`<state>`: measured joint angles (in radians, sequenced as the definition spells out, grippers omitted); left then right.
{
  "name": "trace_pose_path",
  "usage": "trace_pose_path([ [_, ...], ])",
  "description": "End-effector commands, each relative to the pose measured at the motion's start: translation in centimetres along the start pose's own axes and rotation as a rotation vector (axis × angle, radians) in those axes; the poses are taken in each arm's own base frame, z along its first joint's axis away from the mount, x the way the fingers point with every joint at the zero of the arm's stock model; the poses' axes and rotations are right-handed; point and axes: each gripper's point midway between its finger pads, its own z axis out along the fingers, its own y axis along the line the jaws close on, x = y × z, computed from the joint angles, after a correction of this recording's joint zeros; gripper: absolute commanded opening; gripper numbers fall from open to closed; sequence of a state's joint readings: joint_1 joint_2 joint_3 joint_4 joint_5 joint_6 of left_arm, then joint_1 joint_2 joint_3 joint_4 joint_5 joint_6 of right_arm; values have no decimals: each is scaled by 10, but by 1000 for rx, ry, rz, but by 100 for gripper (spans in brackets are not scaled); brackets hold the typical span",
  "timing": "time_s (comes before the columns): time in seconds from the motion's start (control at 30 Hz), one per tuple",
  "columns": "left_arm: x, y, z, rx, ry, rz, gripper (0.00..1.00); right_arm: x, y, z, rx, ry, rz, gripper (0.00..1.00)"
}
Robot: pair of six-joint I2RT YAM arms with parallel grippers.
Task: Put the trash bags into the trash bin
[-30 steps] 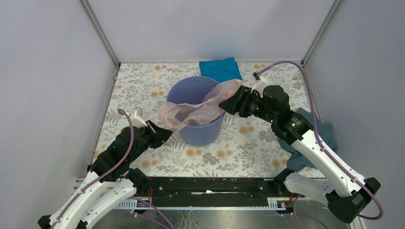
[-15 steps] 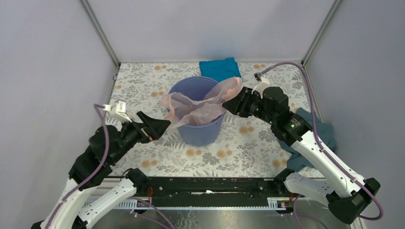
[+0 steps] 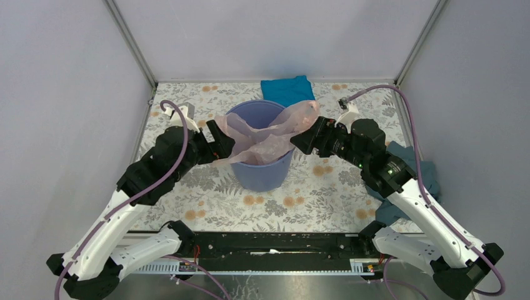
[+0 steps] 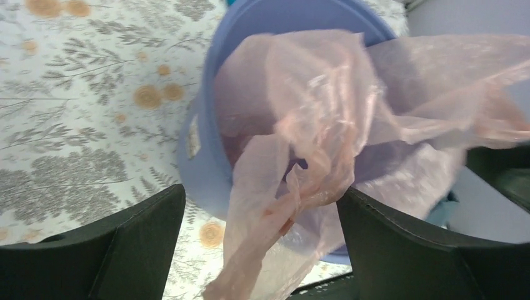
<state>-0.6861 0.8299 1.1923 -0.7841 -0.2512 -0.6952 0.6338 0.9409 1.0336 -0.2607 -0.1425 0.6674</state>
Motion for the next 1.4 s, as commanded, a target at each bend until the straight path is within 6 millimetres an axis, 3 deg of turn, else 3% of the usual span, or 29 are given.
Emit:
trace_pose_path([
  [0.0,-23,20,-11,-91,-127,-11,89,-7,-6,-4,30,-41,-30,83],
  [0.23,-9,27,-22,-20,-166,-93,76,-14,0,14,19,-29,-42,84],
  [0.3,-3,30,-23,-18,-158,-105,74,-16,4,19,-1,-26,-43,79],
  [0.43,0,34,-23,-25,-156,-115,59,-15,6,22,-13,-20,-44,56],
  [0.63,8,36,-19,-31,-134,-114,28,-7,-1,7,-5,-32,-39,33],
  [0.9,28,23,-26,62,-39,-141,6,2,-9,-7,6,-31,-47,0],
  [1.2,52,33,-29,62,25,-161,0,5,-2,-14,-28,-21,-64,0],
  [1.37,62,50,-28,-4,37,-153,0,20,-27,-22,49,-11,-75,0],
])
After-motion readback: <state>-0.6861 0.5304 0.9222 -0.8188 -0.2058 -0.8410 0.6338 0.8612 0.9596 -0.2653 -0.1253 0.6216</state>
